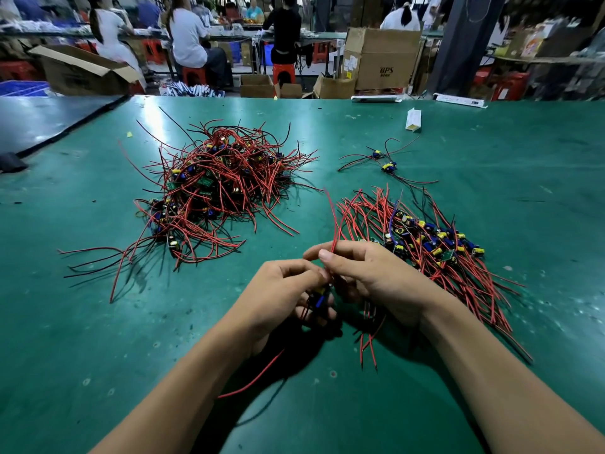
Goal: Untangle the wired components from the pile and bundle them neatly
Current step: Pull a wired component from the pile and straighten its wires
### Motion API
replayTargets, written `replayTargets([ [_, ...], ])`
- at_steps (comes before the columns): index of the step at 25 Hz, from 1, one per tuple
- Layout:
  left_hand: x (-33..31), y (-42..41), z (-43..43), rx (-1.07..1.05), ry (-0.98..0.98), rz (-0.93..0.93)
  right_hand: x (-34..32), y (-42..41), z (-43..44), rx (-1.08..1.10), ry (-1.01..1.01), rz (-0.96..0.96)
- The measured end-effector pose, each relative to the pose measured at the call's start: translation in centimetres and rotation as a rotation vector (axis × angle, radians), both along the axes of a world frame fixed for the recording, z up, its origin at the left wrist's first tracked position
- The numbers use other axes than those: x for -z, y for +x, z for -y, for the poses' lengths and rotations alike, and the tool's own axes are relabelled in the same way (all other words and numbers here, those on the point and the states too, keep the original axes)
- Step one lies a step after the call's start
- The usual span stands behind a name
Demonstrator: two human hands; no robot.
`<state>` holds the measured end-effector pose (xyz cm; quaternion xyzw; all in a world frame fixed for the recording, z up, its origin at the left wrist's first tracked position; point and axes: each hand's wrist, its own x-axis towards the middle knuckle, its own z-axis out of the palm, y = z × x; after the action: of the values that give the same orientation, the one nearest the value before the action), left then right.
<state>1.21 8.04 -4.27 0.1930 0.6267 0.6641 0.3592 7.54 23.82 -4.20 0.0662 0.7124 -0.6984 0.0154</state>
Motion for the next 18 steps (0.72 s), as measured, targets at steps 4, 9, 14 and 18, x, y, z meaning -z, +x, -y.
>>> replayTargets([
  [4,0.0,0.1,0.1,-0.001,0.045,-0.009,0.2,-0.2,0.0,0.114,0.013,-0.067],
  [9,-0.1,-0.2,0.0,0.03,0.069,-0.021,0.5,-0.5,0.0,0.344,0.065,-0.21],
  [14,-0.1,-0.2,0.1,0.089,0.093,-0.001,0.5,-0.9,-0.3,0.608,0.001,-0.293],
  [18,0.3,0.1,0.0,0.04,0.043,-0.081,0.3,-1.3,0.4,0.621,-0.307,-0.179],
])
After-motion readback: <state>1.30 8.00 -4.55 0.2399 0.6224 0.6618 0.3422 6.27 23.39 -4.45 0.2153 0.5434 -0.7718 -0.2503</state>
